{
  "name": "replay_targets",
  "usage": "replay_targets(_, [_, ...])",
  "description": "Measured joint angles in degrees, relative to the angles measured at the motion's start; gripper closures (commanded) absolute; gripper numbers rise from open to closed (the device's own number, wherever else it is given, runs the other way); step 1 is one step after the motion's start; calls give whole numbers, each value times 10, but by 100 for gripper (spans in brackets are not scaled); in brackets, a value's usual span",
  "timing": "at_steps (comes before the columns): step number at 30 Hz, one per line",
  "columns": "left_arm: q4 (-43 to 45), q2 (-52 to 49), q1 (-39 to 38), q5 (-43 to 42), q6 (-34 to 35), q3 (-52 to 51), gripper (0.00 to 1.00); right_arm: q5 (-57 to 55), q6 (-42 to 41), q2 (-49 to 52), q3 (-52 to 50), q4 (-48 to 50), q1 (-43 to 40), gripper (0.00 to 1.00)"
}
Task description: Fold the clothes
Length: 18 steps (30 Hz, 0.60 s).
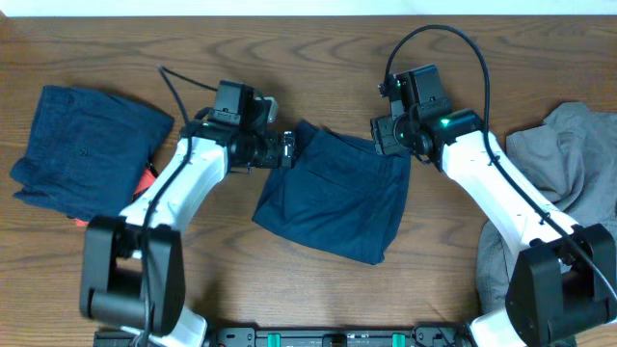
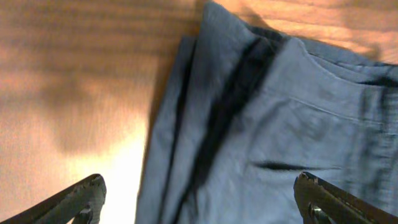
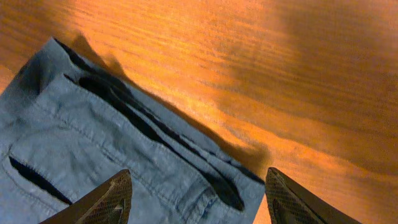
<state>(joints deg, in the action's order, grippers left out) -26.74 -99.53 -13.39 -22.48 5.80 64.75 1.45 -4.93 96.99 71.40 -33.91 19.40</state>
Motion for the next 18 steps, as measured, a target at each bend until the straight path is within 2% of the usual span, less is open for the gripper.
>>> replay_targets(5, [42,-72,0,-19,-45,0,2,0,-1,0,0,-19,0,32])
replay_targets(10, [54,-105,-2,-115,-63,3,0,0,-1,0,0,-21,0,32])
replay_targets(11, [52,-108,-5,-137,-65,5,5,0,-1,0,0,-21,0,32])
replay_targets(13, [43,-113,-13,-165,-67,5,18,-1,-1,0,0,-21,0,32])
replay_targets(15, [39,-120,-25,-181,-71,5,49,-3,-1,0,0,-21,0,32])
replay_targets(16, [39,-124,-30,-184,-72,5,75,-4,-1,0,0,-21,0,32])
replay_targets(17, [39,-129,-34,-189,-73,5,89,-5,-1,0,0,-21,0,32])
replay_targets(18, [40,-133,-38,-193,-73,5,94,-5,-1,0,0,-21,0,32])
